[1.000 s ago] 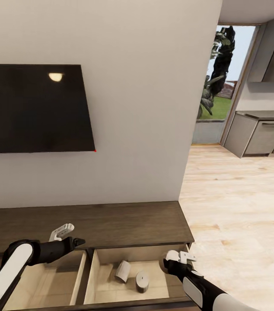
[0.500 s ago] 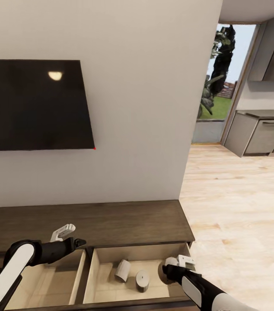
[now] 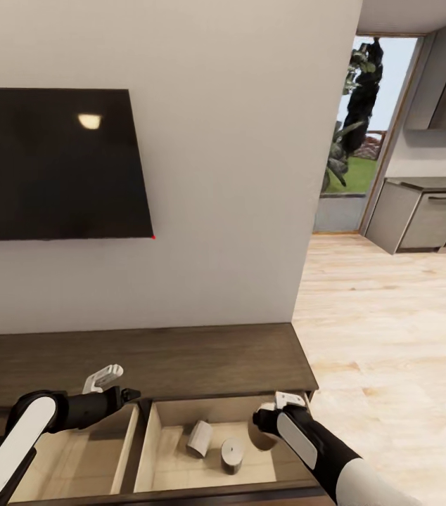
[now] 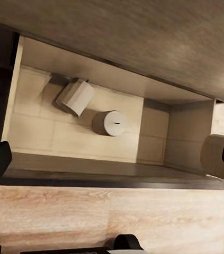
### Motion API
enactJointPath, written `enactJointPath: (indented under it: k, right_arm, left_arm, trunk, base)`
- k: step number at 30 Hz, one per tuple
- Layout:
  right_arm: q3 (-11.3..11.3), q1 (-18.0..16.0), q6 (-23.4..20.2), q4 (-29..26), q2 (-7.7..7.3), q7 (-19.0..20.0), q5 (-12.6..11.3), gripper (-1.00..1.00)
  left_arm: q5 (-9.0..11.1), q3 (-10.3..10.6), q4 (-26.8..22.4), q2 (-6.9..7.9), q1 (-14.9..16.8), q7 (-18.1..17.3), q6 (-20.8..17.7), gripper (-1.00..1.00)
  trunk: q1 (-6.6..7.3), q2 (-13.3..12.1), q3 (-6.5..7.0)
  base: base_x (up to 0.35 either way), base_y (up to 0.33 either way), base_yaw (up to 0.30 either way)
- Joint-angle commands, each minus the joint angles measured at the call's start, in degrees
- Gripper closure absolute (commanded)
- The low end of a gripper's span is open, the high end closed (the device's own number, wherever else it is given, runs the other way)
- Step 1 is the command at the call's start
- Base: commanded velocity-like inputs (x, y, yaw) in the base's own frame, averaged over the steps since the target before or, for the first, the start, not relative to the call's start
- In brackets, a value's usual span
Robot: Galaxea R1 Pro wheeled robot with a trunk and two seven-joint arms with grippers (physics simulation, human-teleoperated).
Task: Place each of the two pumpkins and all three candles from the living room inside a cabinet in the living room (use any cabinet), then make sure every cabinet is closed, and position the cauldron so it is next to a table in the living room.
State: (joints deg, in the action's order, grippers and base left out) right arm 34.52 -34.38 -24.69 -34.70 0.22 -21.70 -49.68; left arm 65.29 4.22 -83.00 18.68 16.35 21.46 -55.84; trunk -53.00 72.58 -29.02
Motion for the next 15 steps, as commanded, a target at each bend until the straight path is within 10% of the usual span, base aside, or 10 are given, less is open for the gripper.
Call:
enactJointPath:
  k: [1,15]
  right_arm:
    - [0.25,-0.10,-0.81,-0.14,-0.02,-0.72,-0.41,1.00]
    - [0.46,-0.42,-1.97,-0.26,0.03,-5.01,0.59,1.00]
  left_arm:
    - [0.58,0.09,-0.05,0.05,0.05,0.60,-0.03,-1.00]
    - [-0.29,0.33,-0.13,-2.02,0.01,1.08,0.15,-1.00]
  trunk:
    - [-0.23,0.46,-0.24]
    - [-3.30,6.07,-2.76]
  base:
    - [0.000,0.000,0.000]
    - [0.000,0.000,0.000]
